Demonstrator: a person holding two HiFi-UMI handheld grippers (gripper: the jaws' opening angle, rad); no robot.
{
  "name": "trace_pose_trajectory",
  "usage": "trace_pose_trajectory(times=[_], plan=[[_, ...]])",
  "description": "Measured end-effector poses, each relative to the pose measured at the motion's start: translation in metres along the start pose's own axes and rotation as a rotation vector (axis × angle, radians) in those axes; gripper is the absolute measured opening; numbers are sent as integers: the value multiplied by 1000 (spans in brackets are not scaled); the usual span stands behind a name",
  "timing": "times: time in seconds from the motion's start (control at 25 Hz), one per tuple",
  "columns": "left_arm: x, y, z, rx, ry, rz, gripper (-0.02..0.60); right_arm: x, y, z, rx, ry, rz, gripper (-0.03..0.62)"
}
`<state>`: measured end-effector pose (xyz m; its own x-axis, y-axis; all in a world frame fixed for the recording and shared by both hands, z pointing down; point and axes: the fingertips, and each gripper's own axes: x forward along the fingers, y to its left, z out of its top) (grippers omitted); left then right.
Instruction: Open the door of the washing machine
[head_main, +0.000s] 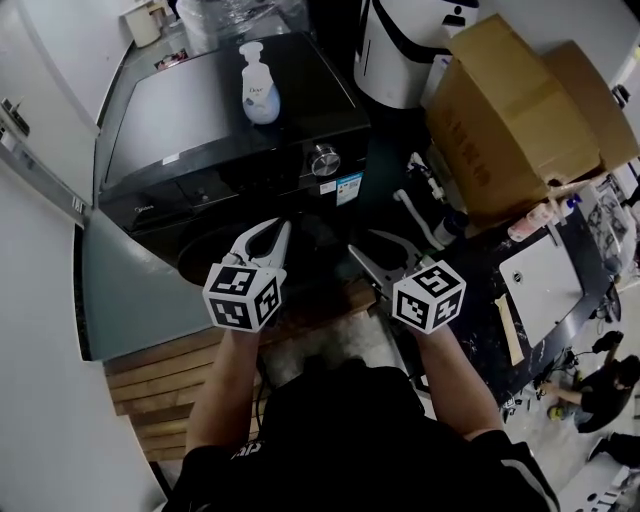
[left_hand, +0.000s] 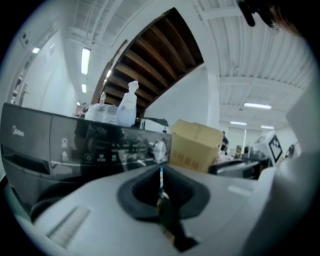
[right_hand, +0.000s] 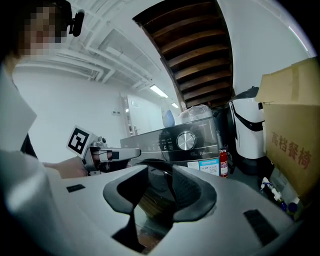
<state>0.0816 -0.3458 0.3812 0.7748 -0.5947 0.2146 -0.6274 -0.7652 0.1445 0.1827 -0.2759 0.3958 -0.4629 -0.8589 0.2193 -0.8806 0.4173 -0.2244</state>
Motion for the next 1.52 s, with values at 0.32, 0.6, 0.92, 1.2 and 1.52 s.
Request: trace_pose_trajectory(times=[0.32, 0.6, 0.92, 1.2, 1.52], plan=[[-14, 20, -18, -36, 12, 21, 14, 23, 30, -23, -16, 88, 87, 216], [-14, 37, -21, -61, 14, 94, 14, 47, 22, -26, -7, 140, 183, 302], [-19, 48, -28, -88, 24, 173, 14, 70, 9, -41, -21, 230, 259, 403], [-21, 56, -30, -103, 28, 221, 14, 93, -6, -54, -92, 306, 276, 422], [-24, 61, -43, -128, 51, 265, 14, 120, -23, -71, -156, 382, 284, 422]])
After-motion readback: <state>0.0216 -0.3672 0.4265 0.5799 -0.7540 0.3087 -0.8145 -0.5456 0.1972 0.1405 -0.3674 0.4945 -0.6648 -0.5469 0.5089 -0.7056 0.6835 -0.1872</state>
